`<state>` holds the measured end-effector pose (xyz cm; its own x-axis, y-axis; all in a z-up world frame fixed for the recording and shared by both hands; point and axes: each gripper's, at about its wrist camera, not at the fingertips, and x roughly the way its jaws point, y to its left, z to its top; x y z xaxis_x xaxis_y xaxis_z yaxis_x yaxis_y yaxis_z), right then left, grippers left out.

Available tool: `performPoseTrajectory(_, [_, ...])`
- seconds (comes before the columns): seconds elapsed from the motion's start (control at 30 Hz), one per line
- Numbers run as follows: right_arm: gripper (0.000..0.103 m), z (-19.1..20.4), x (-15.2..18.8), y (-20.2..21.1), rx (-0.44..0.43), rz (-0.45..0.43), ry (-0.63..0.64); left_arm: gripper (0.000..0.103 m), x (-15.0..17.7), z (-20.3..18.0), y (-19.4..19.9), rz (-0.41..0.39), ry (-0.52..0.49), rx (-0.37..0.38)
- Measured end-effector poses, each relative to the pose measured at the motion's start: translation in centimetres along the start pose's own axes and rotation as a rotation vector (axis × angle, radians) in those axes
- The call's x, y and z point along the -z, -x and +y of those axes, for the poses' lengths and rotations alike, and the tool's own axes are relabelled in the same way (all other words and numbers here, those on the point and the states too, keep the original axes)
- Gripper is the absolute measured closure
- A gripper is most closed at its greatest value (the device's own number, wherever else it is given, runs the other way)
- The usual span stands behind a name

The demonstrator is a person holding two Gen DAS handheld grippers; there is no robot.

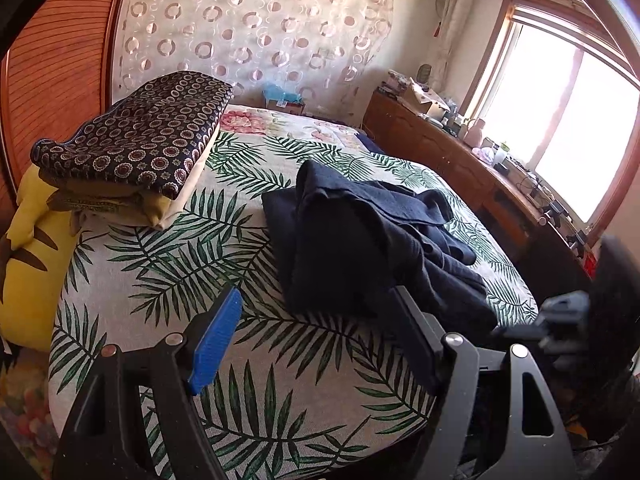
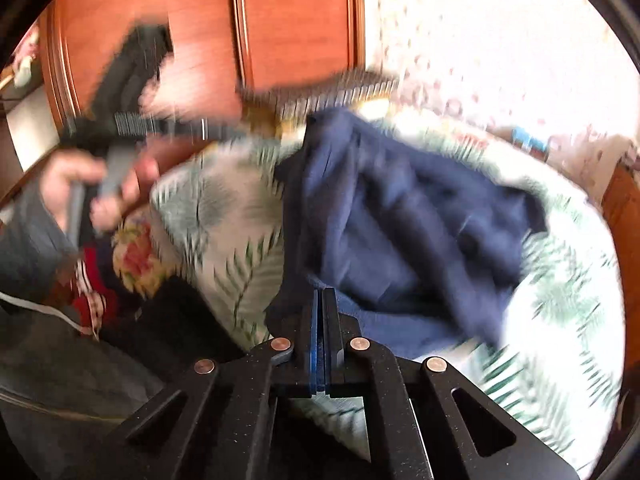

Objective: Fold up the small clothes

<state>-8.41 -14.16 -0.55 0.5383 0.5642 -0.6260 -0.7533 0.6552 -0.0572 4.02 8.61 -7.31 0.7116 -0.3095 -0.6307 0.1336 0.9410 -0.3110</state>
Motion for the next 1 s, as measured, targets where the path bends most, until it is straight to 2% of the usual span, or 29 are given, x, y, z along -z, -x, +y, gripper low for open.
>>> performPoseTrajectory(0.13, [0.102,-3.6,-3.9,2.9,0.094,-0.095,0.008,0.027,-0.5,-0.2,-0.5,-0.002,0.0,0.004])
performPoseTrajectory(0.27, [0.102,-9.3,-7.0,2.3,0.218,-0.129,-0.052,0.027,-1.3,-0.3,-1.3,-0.002,-0.01,0.002])
performPoseTrajectory(0.37, [0.102,-14.8,-7.5,-1.0,0.204,-0.068,-0.222,0.027,-2.2,-0.4,-2.6,0.013,-0.009,0.004])
performPoseTrajectory(0.43, [0.101,-16.4,-7.2,-3.5,0.29,-0.021,-0.249,0.027,-2.8,-0.6,-3.3,0.017,-0.018,0.004])
performPoseTrajectory(0.47, [0.098,-16.9,-7.0,-4.4,0.302,0.003,-0.267,0.027,-3.1,-0.7,-3.7,0.02,-0.028,0.005])
performPoseTrajectory(0.53, [0.096,-17.1,-6.7,-4.8,0.279,0.007,-0.3,0.027,-3.5,-0.8,-4.5,0.031,-0.043,-0.004])
performPoseTrajectory(0.67, [0.095,-16.1,-5.4,-1.9,0.283,-0.033,-0.281,0.027,-4.2,-0.8,-6.7,0.083,-0.074,-0.032])
performPoseTrajectory(0.77, [0.086,-14.5,-4.0,1.5,0.27,-0.068,-0.251,0.027,-4.1,-0.8,-7.6,0.102,-0.092,-0.042])
performPoseTrajectory(0.8, [0.079,-13.9,-3.4,2.2,0.257,-0.068,-0.239,0.027,-4.2,-0.8,-7.8,0.108,-0.098,-0.042])
performPoseTrajectory(0.83, [0.075,-13.3,-2.9,2.4,0.239,-0.06,-0.225,0.027,-4.2,-0.8,-8.1,0.112,-0.102,-0.044])
performPoseTrajectory(0.9, [0.074,-12.7,-1.6,2.0,0.22,-0.022,-0.189,0.027,-4.4,-0.8,-8.7,0.122,-0.108,-0.055])
performPoseTrajectory(1.0, [0.074,-12.3,-0.7,0.3,0.238,0.045,-0.133,0.027,-5.2,-1.1,-9.6,0.121,-0.131,-0.072])
